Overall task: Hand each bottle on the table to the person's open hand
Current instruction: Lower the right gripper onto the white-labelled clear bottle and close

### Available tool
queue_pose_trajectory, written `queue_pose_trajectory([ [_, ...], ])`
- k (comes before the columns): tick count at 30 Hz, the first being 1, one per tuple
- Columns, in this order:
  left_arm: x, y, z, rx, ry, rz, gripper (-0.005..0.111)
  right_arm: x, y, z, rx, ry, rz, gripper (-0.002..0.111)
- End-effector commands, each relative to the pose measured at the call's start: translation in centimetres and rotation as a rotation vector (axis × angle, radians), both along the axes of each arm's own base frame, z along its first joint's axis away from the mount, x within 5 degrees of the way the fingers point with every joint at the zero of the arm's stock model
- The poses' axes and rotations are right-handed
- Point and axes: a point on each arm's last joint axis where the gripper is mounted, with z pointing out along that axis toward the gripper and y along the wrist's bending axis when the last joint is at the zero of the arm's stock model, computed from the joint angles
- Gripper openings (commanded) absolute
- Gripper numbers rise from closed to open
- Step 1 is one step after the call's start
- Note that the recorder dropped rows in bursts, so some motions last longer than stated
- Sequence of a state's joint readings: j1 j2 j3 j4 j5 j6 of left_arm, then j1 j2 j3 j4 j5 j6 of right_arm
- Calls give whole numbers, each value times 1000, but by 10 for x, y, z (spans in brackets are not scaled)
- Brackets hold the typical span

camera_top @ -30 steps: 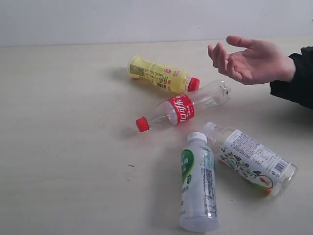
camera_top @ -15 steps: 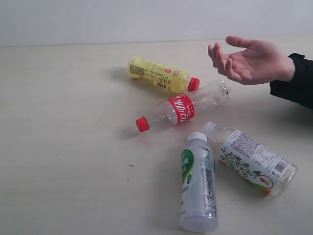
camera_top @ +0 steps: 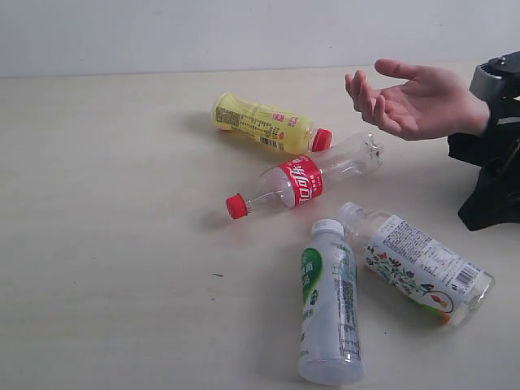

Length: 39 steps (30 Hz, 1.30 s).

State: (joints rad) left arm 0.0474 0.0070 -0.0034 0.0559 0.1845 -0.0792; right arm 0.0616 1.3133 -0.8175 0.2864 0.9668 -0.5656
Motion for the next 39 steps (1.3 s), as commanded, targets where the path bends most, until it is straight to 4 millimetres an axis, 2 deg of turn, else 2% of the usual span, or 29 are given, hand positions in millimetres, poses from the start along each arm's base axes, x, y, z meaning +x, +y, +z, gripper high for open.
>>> queue_pose_trajectory([
  [1, 0, 0, 0, -9, -8, 3, 0, -1, 10, -3, -3, -22, 151, 66],
  [8, 0, 0, 0, -9, -8, 3, 0, -4, 46, -26, -114, -21, 392, 66],
  [12, 0, 0, 0, -9, -8, 3, 0, -1, 59, -37, -140, -21, 415, 72],
  [24, 0, 0, 0, -9, -8, 3, 0, 12, 59, -67, -192, 64, 361, 73],
  [32, 0, 0, 0, -9, -8, 3, 0, 17, 54, -70, -255, 50, 297, 73],
  [39, 0, 0, 0, -9, -8, 3, 0, 20, 55, -69, -244, 18, 291, 85],
])
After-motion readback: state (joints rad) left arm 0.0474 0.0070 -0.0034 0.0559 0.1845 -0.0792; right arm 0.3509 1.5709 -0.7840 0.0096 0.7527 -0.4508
